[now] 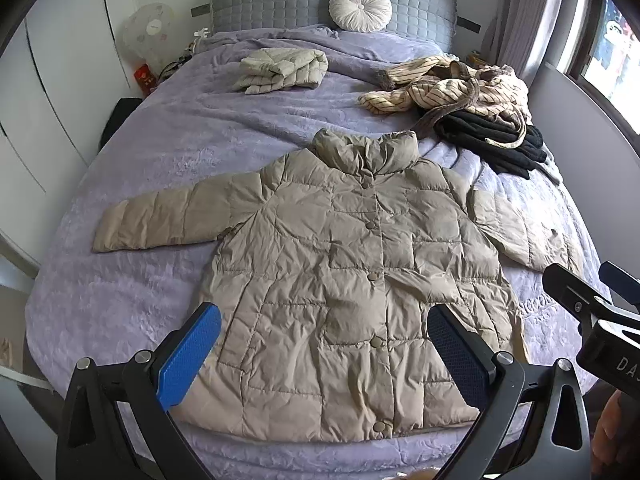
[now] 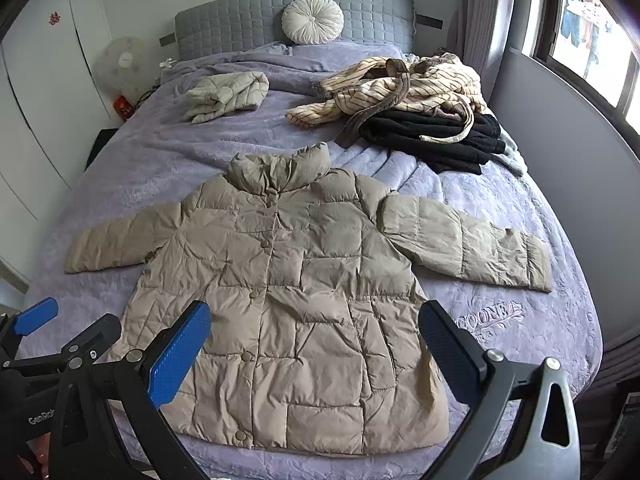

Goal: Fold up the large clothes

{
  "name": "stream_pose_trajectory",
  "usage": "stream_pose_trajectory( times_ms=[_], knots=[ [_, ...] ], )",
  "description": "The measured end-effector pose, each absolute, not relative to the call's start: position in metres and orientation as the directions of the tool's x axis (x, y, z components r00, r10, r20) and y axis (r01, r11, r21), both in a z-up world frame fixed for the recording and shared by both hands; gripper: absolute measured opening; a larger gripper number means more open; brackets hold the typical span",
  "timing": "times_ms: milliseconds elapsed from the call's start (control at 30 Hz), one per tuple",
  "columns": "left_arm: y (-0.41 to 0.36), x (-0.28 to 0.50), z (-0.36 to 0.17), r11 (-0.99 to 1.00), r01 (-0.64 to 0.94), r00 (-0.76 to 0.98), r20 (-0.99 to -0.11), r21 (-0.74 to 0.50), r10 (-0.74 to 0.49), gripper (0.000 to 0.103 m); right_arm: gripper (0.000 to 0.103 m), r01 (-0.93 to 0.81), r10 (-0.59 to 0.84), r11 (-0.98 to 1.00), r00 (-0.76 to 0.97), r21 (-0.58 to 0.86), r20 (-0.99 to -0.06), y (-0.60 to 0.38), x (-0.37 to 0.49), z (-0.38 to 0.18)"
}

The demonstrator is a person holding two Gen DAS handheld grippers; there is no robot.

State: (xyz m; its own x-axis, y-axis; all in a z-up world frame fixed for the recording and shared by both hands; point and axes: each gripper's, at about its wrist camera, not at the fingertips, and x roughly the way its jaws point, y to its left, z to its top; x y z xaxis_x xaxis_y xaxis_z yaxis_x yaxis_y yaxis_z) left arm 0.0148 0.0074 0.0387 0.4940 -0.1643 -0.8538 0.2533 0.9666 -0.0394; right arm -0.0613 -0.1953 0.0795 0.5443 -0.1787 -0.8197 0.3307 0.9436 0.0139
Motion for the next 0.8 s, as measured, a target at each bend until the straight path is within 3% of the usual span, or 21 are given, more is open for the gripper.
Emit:
stream_pose_trajectory(
  times_ms=[800],
  knots=[
    [0.0035, 0.0167, 0.0391, 0.964, 0.265, 0.497, -0.852, -0.033, -0.165, 0.103, 0.103, 0.336, -0.189, 0.942, 0.542, 0.005, -0.819, -0.1922, -0.0618, 0.0805]
  ],
)
